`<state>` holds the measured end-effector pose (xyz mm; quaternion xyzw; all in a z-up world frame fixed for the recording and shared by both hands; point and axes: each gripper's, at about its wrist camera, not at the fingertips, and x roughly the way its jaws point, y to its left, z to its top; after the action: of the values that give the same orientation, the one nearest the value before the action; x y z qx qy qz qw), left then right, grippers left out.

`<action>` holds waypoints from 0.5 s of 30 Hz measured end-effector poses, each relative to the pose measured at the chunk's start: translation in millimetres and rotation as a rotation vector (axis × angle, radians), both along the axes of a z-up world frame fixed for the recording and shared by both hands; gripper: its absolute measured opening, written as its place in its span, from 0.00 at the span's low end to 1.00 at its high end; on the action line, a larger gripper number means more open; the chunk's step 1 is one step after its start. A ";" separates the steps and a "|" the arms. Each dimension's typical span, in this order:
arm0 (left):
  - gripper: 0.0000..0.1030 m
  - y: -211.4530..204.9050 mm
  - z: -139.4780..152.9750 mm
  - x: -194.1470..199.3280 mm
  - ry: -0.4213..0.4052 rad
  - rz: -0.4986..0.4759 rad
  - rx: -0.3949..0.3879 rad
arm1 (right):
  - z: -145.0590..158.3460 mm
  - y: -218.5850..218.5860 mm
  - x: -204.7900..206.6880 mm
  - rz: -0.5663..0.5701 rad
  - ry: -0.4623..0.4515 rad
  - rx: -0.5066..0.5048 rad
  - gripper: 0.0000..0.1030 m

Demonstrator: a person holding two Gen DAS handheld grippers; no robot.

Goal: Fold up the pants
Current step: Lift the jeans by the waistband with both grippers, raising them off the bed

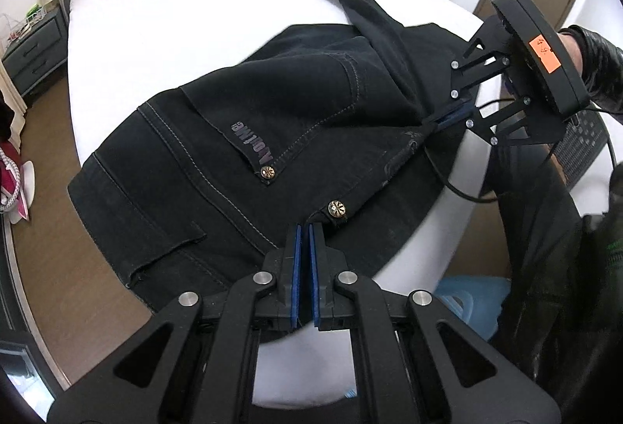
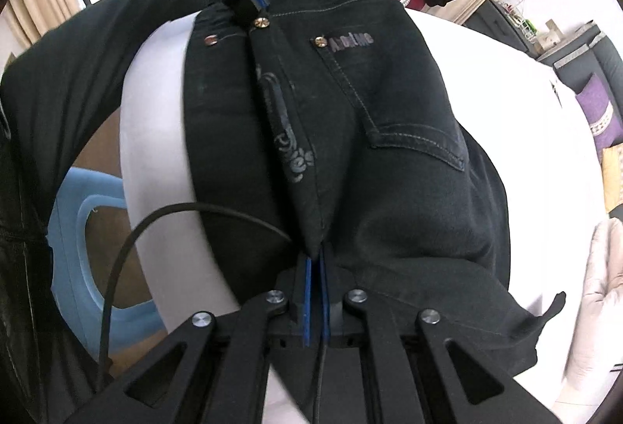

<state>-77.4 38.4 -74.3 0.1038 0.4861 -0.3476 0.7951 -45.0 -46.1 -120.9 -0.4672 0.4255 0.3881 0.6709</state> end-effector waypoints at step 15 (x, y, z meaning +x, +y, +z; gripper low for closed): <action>0.04 20.9 6.2 8.2 0.047 -0.003 0.000 | -6.5 23.3 -44.5 -0.029 -0.070 -0.072 0.05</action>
<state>-69.2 59.3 -68.1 0.0963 0.5047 -0.3512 0.7828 -89.5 -22.8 -127.4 -0.4980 0.4222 0.3461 0.6738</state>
